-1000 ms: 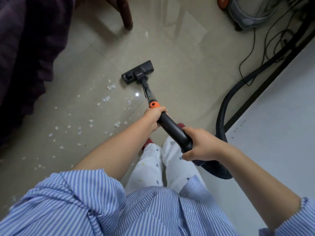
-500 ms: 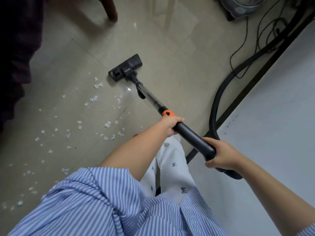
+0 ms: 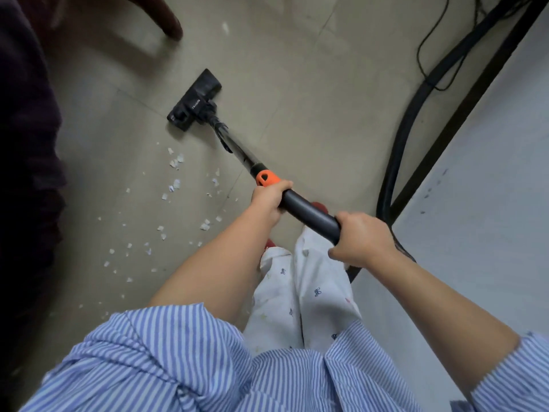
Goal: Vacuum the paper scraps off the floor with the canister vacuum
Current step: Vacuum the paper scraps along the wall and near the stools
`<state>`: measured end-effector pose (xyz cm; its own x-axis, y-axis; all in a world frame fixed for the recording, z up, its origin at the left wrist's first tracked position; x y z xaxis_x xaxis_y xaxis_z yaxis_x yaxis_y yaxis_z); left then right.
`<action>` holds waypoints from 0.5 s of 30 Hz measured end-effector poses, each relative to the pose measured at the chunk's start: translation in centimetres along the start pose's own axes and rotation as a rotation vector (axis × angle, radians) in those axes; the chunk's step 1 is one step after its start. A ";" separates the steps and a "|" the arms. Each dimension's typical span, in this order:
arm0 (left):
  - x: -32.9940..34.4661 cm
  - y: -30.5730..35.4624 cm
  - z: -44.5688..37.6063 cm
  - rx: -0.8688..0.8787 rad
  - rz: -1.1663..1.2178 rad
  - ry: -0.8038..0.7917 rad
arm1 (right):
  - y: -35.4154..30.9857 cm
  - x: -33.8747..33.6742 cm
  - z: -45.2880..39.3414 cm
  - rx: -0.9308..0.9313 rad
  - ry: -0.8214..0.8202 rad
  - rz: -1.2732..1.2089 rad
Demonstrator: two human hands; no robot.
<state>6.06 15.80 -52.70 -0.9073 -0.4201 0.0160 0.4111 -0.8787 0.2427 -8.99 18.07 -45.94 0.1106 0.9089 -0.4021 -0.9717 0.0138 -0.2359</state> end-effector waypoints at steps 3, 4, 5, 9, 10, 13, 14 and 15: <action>-0.2 1.6 -0.1 -0.020 0.023 0.016 | -1.0 -1.3 -1.1 -0.033 -0.015 -0.023; 0.2 1.8 0.0 -0.022 0.017 0.019 | -0.9 -1.7 -1.1 -0.033 -0.037 -0.039; 0.6 1.9 0.3 -0.033 0.010 0.020 | -0.8 -1.9 -1.1 -0.026 -0.061 -0.060; 1.4 3.2 1.3 -0.014 0.014 -0.005 | -0.7 -3.2 -0.4 -0.029 -0.067 -0.165; 1.4 3.8 1.8 0.002 0.035 -0.013 | -0.9 -3.8 0.0 -0.053 -0.050 -0.165; 1.2 5.0 3.5 0.023 0.059 -0.014 | -1.9 -5.5 1.5 -0.105 -0.023 -0.106; 1.2 5.1 4.1 0.026 0.066 -0.021 | -2.0 -5.9 2.0 -0.117 -0.020 -0.082; 1.1 5.4 4.8 0.038 0.075 -0.030 | -2.3 -6.4 2.6 -0.125 -0.014 -0.059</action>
<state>6.88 11.64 -46.74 -0.8765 -0.4771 0.0644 0.4751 -0.8355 0.2760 -8.04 13.30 -40.53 0.1627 0.9138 -0.3722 -0.9298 0.0158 -0.3676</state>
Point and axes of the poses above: each hand's wrist, its own z-axis away from the middle knuckle, its own x-axis out of the palm, y = z × x, the point moved 4 cm from there along -z, towards the middle knuckle, and after that the axes turned 10 degrees about -y, right-handed, at the moved point
